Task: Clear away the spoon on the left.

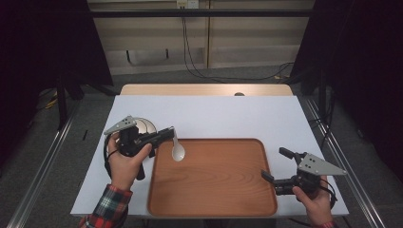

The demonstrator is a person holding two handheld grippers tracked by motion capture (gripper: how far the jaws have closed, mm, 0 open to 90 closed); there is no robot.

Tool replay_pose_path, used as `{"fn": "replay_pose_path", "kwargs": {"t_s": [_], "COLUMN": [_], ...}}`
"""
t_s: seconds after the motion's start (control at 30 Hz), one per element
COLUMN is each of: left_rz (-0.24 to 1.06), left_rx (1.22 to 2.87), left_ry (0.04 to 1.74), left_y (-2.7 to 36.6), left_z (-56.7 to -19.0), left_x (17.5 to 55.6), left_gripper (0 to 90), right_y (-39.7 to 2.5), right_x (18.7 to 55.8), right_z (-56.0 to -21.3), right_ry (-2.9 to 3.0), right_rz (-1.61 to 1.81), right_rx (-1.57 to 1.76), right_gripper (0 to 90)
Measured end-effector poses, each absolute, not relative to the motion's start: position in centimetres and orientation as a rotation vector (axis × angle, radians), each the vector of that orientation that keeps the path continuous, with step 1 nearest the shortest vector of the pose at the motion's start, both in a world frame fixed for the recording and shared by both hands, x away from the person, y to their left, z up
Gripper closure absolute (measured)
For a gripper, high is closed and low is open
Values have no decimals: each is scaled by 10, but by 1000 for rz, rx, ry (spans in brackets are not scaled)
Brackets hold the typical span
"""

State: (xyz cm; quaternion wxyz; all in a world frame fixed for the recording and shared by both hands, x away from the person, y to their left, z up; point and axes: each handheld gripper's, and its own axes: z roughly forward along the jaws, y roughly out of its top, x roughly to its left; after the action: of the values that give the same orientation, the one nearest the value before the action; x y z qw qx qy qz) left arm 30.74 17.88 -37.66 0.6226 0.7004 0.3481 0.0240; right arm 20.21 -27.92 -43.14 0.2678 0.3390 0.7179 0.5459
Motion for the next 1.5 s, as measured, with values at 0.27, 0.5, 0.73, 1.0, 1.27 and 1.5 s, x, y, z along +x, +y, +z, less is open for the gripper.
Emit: {"fn": "replay_pose_path", "kwargs": {"t_s": [0.27,0.5,0.73,1.0,1.27,1.5], "left_rz": [36,17,2,-23,-53,-71], "left_rx": [1627,1642,1643,1653,1664,1677], "left_ry": [785,779,775,776,774,772], "left_y": [175,172,171,169,167,165], "left_z": [-380,-385,-389,-395,-402,-406], "left_x": [303,299,296,293,288,283], "left_gripper": [857,857,857,857,857,857], "right_y": [-279,-279,-279,-279,-279,-279], "right_x": [202,202,202,202,202,202], "right_z": [-431,-431,-431,-431,-431,-432], "right_ry": [1937,1938,1939,1944,1950,1947], "right_rz": [1472,1470,1470,1475,1479,1474], "right_rx": [916,919,915,916,913,911], "right_gripper": [18,19,19,19,19,19]}}
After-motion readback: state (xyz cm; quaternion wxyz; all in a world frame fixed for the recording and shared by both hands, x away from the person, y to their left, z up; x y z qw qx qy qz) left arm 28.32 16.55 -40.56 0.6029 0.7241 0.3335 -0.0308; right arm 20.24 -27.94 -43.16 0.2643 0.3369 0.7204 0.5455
